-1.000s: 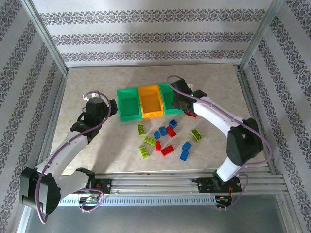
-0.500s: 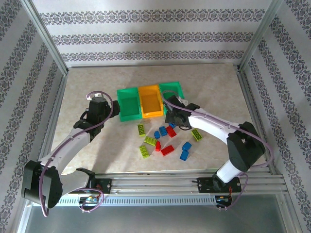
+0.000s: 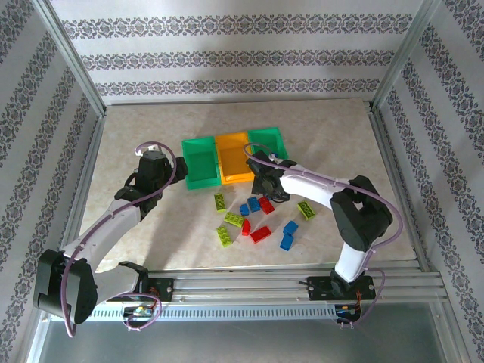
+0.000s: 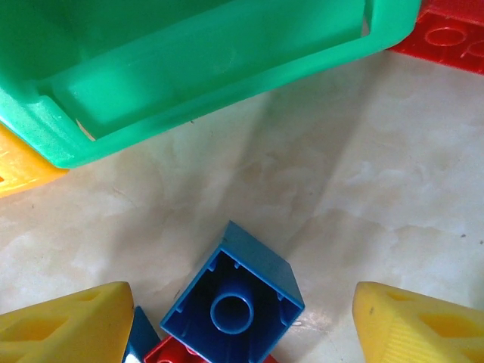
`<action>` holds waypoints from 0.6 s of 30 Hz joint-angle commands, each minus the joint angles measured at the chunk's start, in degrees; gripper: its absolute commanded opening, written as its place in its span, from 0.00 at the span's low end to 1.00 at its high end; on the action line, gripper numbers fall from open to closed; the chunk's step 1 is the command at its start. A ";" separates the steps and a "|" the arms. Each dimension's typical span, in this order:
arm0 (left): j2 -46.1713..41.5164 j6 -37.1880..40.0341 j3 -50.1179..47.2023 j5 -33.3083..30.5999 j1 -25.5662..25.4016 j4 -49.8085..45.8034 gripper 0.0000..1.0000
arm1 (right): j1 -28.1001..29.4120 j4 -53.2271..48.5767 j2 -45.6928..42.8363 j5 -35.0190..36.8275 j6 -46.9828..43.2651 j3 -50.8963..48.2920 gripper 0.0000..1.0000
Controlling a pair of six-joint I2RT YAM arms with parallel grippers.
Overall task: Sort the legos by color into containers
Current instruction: Pick up the lego from the center of the table.
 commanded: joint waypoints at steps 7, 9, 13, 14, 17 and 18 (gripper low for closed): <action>0.16 -0.97 1.37 0.00 0.41 1.63 1.00 | -2.47 1.20 1.36 -1.42 2.08 -1.48 0.66; 0.23 -1.02 1.32 0.10 0.49 1.69 1.00 | -2.93 1.22 0.85 -1.34 2.33 -2.28 0.65; 0.39 -1.12 1.54 0.44 0.40 1.69 1.00 | -3.82 1.13 -0.39 -1.03 2.73 -3.78 0.65; 0.46 -1.12 1.55 0.45 0.44 1.72 1.00 | -3.99 1.13 -0.72 -1.05 2.89 -4.15 0.64; 0.54 -1.30 1.46 0.54 0.45 1.82 1.00 | -4.19 1.22 -1.20 -1.47 3.20 -4.89 0.63; 0.48 -1.30 1.38 0.62 0.41 1.78 1.00 | -4.10 1.30 -1.30 -1.53 3.35 -5.00 0.63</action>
